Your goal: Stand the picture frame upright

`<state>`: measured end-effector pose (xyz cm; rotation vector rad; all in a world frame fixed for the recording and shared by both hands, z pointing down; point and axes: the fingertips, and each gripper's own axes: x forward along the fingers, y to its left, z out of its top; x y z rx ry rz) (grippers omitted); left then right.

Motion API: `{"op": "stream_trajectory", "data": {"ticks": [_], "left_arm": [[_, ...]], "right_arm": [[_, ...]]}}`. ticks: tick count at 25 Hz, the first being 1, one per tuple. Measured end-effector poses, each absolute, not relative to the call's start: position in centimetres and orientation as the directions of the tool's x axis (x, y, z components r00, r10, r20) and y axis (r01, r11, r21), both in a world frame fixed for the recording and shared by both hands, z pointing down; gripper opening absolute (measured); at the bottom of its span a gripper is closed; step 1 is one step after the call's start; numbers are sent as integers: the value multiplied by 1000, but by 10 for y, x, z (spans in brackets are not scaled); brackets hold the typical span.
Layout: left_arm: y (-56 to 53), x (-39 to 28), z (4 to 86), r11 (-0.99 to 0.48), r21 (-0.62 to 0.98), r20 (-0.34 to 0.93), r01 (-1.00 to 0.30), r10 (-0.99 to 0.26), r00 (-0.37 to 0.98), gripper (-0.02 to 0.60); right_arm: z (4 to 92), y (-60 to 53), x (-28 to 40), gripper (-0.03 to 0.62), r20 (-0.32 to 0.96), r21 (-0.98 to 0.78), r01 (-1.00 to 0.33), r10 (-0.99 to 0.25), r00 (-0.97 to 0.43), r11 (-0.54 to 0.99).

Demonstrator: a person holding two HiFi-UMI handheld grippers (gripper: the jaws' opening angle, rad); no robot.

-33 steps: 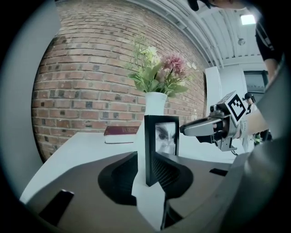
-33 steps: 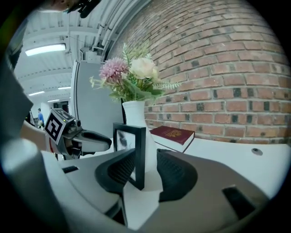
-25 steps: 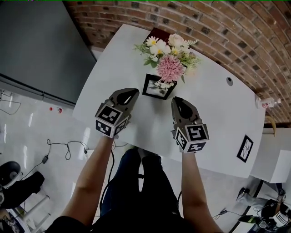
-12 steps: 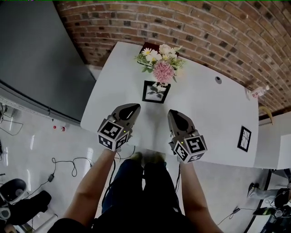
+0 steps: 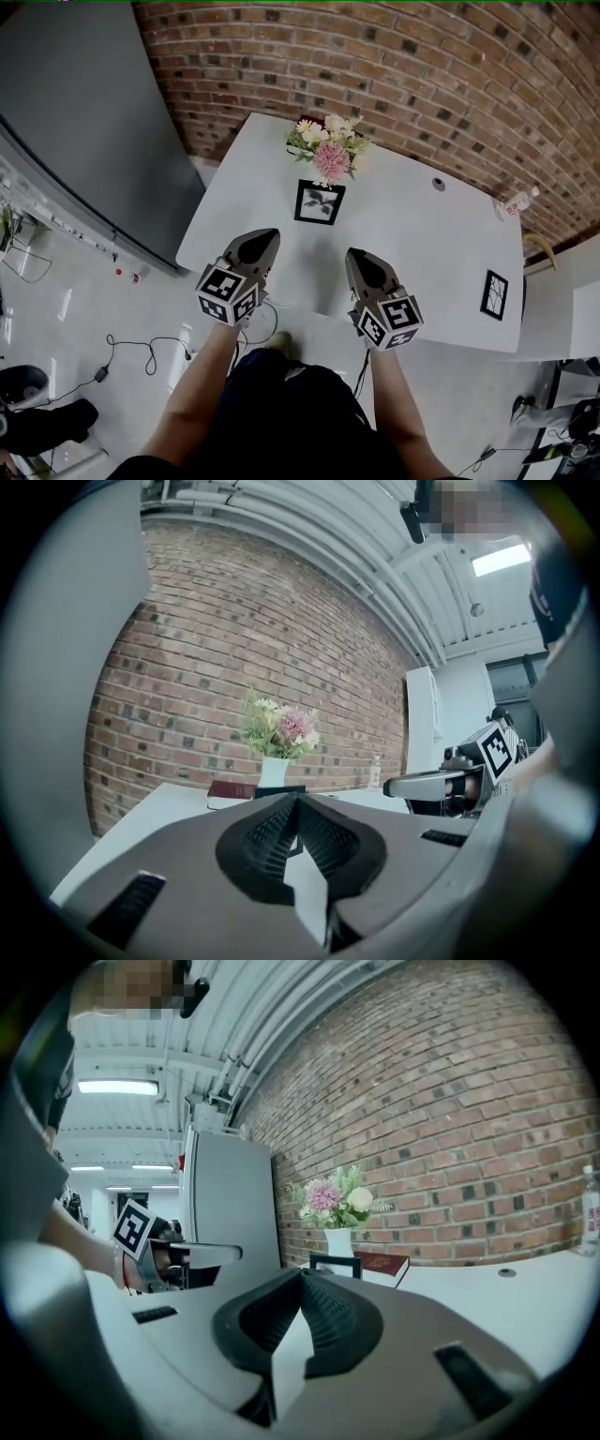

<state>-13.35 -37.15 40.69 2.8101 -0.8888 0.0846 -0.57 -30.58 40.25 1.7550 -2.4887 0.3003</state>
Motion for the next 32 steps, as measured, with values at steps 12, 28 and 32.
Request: {"op": "stream_trajectory", "data": {"ticks": [12,28,32], "left_arm": [[-289,-148,397,-716,205,92,-668,-665,741,0],[-186,-162,377,-666,175,60,-725,-728,683,0],[-158,-166,371,-663,175,54,-728,-732,680,0]], "right_arm": [[393,-240,-11,5,166,-130,-904,-890,-425,408],[376,-145,-19,5,126,-128,-876,-869,-479,465],[373,-115,-22,5,128,-133,-874,-866,-483,467]]}}
